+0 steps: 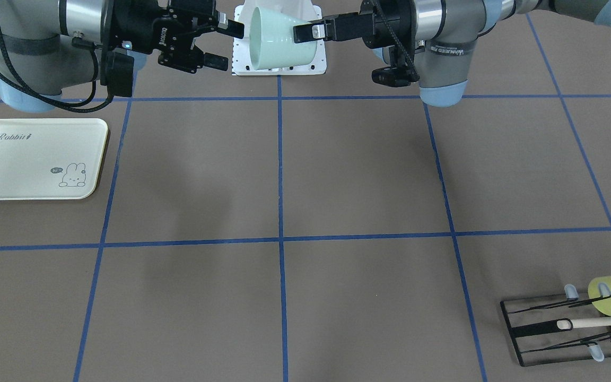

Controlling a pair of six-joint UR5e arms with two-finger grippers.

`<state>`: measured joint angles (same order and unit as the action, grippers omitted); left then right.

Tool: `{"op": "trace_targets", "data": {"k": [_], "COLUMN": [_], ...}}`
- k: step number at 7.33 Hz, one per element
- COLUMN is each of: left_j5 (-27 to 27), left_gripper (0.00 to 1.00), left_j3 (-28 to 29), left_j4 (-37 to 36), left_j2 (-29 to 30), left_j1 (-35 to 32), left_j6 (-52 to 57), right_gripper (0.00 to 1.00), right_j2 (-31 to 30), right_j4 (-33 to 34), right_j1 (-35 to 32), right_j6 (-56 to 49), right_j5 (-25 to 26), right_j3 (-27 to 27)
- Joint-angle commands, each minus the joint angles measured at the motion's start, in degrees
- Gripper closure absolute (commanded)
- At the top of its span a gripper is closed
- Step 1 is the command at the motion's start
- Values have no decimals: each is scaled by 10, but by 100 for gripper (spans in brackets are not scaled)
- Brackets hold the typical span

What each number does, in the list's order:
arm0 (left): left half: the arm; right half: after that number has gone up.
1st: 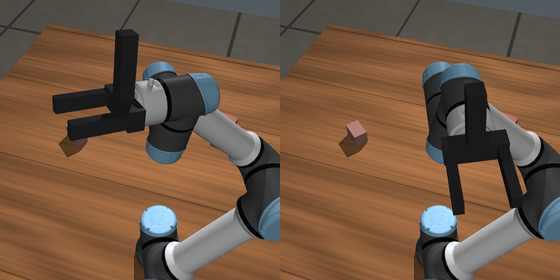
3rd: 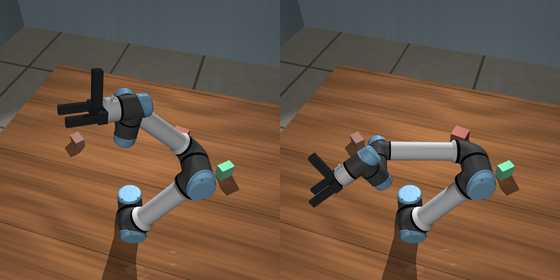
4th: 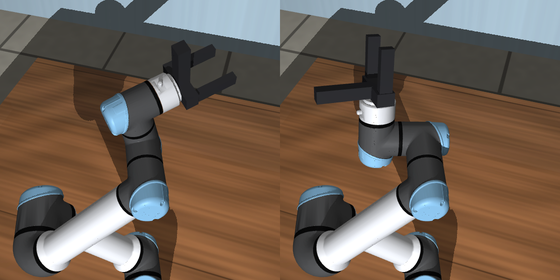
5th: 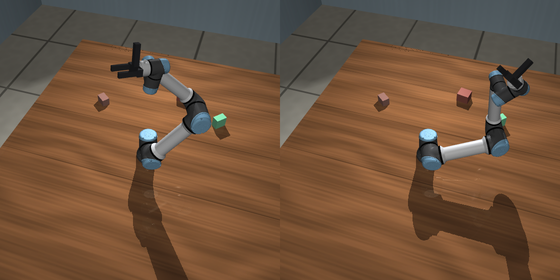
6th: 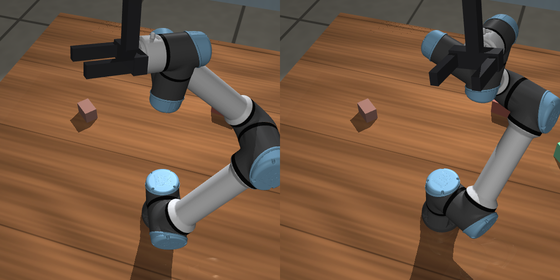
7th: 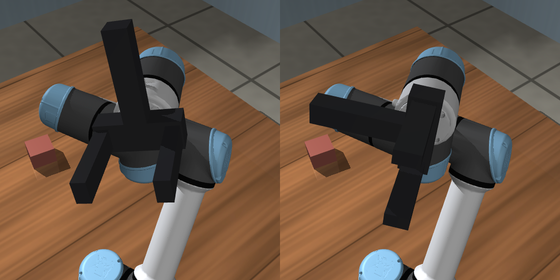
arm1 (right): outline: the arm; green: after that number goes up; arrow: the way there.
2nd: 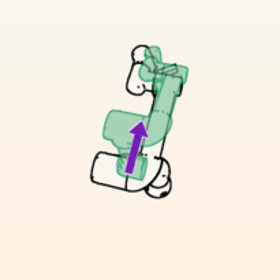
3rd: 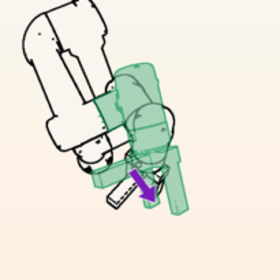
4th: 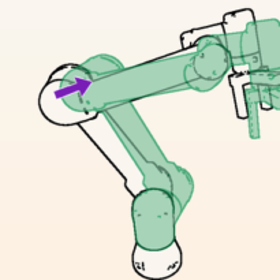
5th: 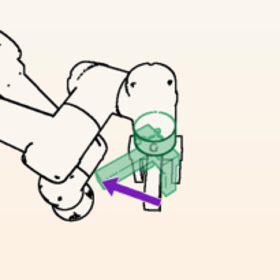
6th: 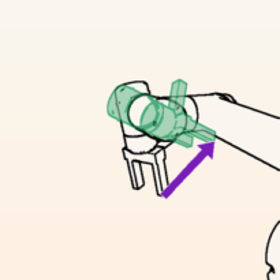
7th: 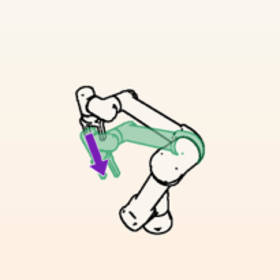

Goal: Left arm grabs green cup and hands to right arm on tray

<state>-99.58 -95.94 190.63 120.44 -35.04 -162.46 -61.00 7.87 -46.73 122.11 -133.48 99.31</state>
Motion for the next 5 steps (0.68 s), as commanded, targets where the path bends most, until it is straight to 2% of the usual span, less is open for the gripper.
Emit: {"op": "trace_targets", "data": {"k": [1,5], "left_j5": [1,12], "left_gripper": [100,100], "left_j3": [1,-3], "left_j4": [0,-2], "left_j2": [0,7], "left_j1": [3,19], "left_j6": [-4,-27], "right_gripper": [3,6], "right_j2": [0,0], "right_j4": [0,0], "right_j1": [1,1], "right_j6": [1,2], "right_j5": [15,16], "right_j3": [0,-2]}}
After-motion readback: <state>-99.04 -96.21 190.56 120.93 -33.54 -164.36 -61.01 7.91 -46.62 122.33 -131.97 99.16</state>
